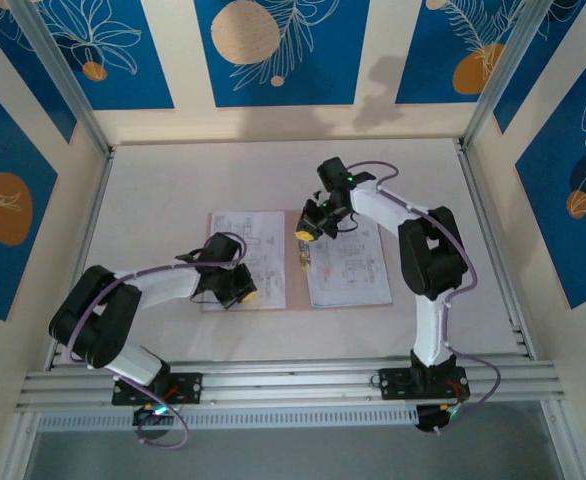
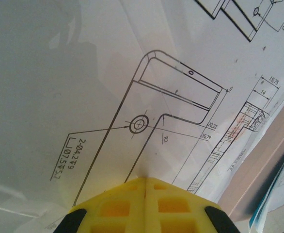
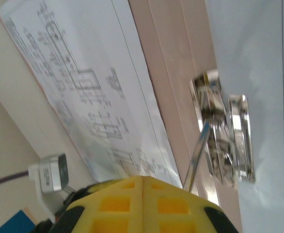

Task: Put the files into the folder

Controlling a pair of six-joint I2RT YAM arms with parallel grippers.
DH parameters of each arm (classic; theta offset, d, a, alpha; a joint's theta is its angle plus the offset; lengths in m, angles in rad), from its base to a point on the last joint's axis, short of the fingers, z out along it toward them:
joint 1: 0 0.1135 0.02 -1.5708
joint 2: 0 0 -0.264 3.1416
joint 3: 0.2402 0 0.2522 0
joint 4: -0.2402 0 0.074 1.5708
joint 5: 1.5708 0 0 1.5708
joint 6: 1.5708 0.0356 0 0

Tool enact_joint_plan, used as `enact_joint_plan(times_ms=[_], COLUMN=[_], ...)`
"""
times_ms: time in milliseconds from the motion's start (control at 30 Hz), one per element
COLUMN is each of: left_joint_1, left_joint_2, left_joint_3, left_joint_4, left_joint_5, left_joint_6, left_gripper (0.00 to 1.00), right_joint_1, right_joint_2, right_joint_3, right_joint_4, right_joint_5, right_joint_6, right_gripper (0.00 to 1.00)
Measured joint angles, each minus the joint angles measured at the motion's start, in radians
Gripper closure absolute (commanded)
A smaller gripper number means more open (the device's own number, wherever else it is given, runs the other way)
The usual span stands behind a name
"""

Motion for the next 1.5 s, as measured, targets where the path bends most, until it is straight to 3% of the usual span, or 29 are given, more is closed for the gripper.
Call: enact_joint_plan(times_ms=[267, 467, 700, 800, 1133, 1500], left_joint_1=[-0.011, -0.051, -0.156, -0.206, -0.339, -0.368], left_joint_2=[0.0, 0.015, 0.08, 0.13, 0.307, 0.367], left_joint_3=[-0.009, -0.011, 0.019, 0.062, 0.241, 0.308], left_joint_4=[0.031, 0.08, 0.175, 0.206, 0.265, 0.282], left_joint_5=[0.0, -0.006, -0.007, -0.007, 0.009, 0.031], left_joint_6=[-0.029, -0.067, -0.136, -0.163, -0.198, -0.201], left_gripper=[1.0, 1.0, 1.0, 1.0, 1.0, 1.0], right_joint_1=[0.002, -0.035, -0.122, -0.158, -0.215, -0.233], right_joint_2=[-0.178, -0.384, -0.585, -0.626, -0.599, -0.394], right_joint_3=[-0.166, -0.292, -0.542, -0.605, -0.641, -0.589], right_joint_4=[0.026, 0.074, 0.2, 0.249, 0.402, 0.495], right_joint_5=[0.039, 0.114, 0.139, 0.134, 0.095, 0.061], right_joint_6=[0.034, 0.105, 0.245, 0.293, 0.341, 0.341], right_gripper=[0.88, 0.74, 0.54, 0.5, 0.49, 0.59])
